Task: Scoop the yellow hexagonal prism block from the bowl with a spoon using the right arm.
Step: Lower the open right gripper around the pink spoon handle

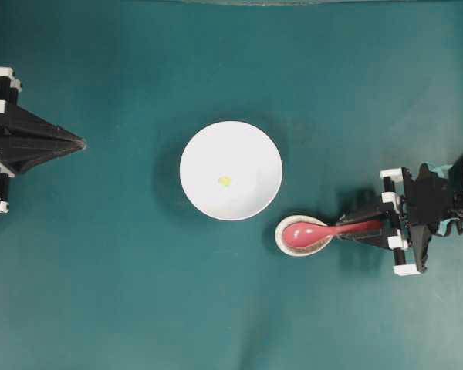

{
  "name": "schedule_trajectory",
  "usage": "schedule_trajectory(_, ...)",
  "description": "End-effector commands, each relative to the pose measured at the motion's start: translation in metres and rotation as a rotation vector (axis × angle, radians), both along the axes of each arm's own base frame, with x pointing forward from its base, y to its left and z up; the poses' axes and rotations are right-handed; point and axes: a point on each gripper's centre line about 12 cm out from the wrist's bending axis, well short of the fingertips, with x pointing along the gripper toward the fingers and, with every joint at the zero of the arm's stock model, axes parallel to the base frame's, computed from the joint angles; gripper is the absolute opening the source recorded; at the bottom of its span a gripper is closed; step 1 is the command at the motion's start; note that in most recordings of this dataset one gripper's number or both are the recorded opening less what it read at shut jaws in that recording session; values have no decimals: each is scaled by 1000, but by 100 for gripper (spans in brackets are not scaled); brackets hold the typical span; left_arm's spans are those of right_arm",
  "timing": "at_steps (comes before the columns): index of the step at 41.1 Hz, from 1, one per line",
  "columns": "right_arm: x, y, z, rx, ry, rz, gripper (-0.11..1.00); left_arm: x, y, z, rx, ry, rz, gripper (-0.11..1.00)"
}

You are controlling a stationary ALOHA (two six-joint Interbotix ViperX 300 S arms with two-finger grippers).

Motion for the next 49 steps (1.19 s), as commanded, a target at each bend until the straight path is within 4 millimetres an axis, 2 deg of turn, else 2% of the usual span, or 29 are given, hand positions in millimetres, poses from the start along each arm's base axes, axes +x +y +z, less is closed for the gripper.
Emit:
schedule_trajectory(1,3,2,3,6,-19,0,23,3,0,10,3,-29,-2,4)
schedule_trajectory(16,7,4,19,34,-58,4,23,3,0,10,3,-26,-2,4)
schedule_trajectory(27,5,4,28,60,-1,4,22,3,0,10,3,-26,-2,4)
schedule_trajectory(41,6,-2,26,72,65,-20,23,3,0,10,3,-29,-2,4)
schedule_trajectory(49,6,-1,25,63,71,-16,39,3,0,10,4,-29,-2,4)
